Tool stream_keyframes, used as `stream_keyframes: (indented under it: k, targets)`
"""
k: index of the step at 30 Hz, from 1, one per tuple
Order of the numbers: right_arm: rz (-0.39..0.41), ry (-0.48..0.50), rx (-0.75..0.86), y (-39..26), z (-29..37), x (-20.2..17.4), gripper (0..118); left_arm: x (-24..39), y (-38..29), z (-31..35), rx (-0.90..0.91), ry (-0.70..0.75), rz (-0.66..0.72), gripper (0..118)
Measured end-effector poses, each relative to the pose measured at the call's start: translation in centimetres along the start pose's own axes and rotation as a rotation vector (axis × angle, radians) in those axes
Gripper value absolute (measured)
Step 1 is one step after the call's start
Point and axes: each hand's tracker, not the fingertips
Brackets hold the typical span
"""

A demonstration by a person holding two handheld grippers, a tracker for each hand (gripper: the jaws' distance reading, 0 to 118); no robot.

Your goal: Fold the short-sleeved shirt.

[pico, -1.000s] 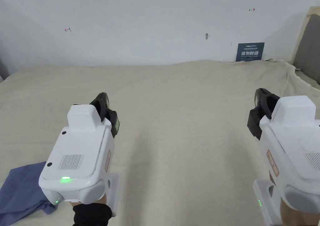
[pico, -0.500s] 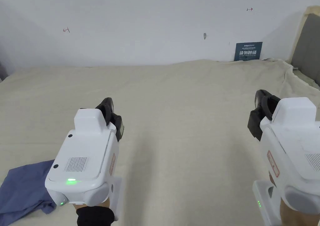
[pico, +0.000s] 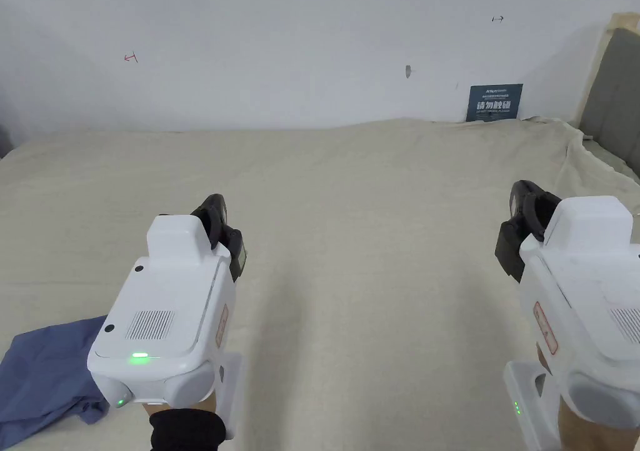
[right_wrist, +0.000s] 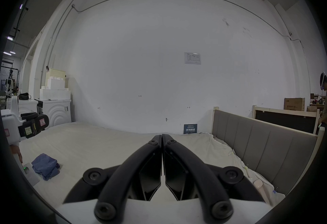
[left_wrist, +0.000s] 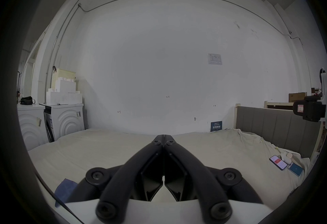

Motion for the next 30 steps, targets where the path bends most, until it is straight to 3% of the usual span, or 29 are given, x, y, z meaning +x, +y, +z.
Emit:
stream_keyframes:
  k: [30]
  targets:
    - [0.002,0.002,0.003,0.57,0.29,-0.56,0,-0.04,0.06,-0.15,-0.002,0.0,0.0,0]
